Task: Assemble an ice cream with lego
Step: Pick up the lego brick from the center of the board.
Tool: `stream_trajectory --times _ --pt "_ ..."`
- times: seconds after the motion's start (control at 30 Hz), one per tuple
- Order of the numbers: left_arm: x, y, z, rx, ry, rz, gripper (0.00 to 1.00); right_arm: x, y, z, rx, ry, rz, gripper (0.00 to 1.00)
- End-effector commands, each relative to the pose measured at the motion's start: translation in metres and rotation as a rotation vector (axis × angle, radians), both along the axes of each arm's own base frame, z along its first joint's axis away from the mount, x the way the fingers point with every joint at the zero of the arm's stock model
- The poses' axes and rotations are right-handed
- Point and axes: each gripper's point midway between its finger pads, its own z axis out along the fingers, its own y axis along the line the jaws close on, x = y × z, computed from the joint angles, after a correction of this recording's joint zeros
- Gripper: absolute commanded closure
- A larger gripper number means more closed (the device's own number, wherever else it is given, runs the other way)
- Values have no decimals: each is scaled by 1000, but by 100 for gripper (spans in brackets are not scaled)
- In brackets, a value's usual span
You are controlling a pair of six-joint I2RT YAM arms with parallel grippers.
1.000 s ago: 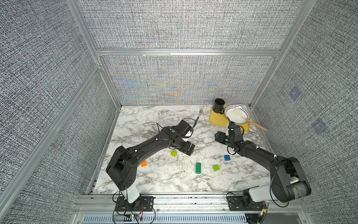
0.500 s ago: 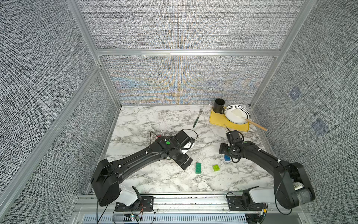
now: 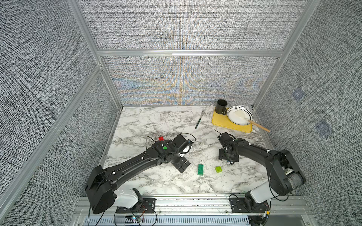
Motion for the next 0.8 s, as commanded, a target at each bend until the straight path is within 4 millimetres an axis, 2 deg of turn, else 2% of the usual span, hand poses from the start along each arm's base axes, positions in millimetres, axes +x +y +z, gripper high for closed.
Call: stream_trajectory --times 0.0,0.13,0.27,0.53,0.6,0.77 --pt "1 0 3 -9 -9 -1 0 -14 -2 -1 10 31 -11 30" --pt "0 0 4 -12 -8 -2 0 -24 7 -10 70 52 -1 38" --pt "0 1 3 -6 -10 -1 0 -24 13 -20 103 73 19 45" --pt "2 3 -1 15 -15 3 0 -4 22 -21 159 52 53 54" --pt "3 3 -3 22 -14 3 1 9 24 -15 161 34 60 55" --pt "3 4 -5 34 -12 1 0 11 20 -21 138 44 60 55"
